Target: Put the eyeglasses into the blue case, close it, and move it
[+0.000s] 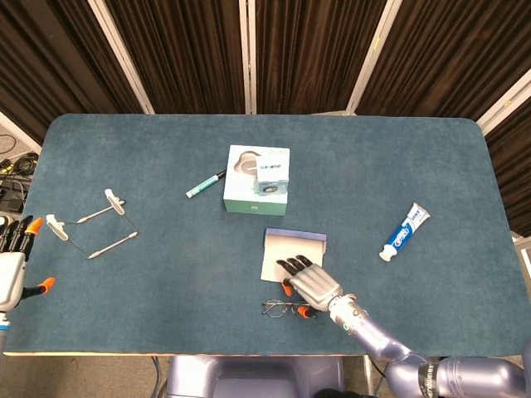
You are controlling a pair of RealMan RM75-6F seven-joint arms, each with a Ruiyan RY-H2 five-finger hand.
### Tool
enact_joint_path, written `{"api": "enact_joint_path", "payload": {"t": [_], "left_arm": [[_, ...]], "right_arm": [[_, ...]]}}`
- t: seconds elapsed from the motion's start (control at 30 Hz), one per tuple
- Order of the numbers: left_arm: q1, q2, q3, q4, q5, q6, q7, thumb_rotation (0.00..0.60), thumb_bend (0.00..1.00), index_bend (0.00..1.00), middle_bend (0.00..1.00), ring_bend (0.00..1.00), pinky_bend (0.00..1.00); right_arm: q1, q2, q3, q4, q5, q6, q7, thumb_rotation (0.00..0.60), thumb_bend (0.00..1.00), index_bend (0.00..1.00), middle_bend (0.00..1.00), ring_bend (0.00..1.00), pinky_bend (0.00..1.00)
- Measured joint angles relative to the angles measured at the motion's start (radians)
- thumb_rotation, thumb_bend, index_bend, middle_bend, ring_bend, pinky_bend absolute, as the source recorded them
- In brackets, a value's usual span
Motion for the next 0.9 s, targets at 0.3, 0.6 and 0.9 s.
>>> {"api": "enact_joint_path", "payload": {"t": [0.3, 0.6, 0.9], "left_arm": [[0.004, 0.005, 0.001, 0.000, -0.008, 0.002, -0.008, 0.600, 0.00, 0.00, 0.00, 0.00, 0.00], [0.002, 0.011, 0.006, -0.002, 0.000, -0.001, -0.016, 0.600, 0.00, 0.00, 0.00, 0.00, 0.00], [0.001, 0.008, 0.006, -0.001, -0.005, -0.001, -0.011, 0.600, 0.00, 0.00, 0.00, 0.00, 0.00]], "right_arm": [[0.036, -0.041, -0.032, -0.002, 0.091, 0.059, -0.068, 0.600, 0.23, 0.49, 0.00, 0.00, 0.00], [0.057, -0.051, -0.046, -0.020, 0.168, 0.078, -0.082, 0.600, 0.25, 0.49, 0.00, 0.00, 0.00], [0.088, -0.057, -0.067, -0.047, 0.235, 0.099, -0.085, 0.600, 0.27, 0.53, 0.00, 0.00, 0.00]]}}
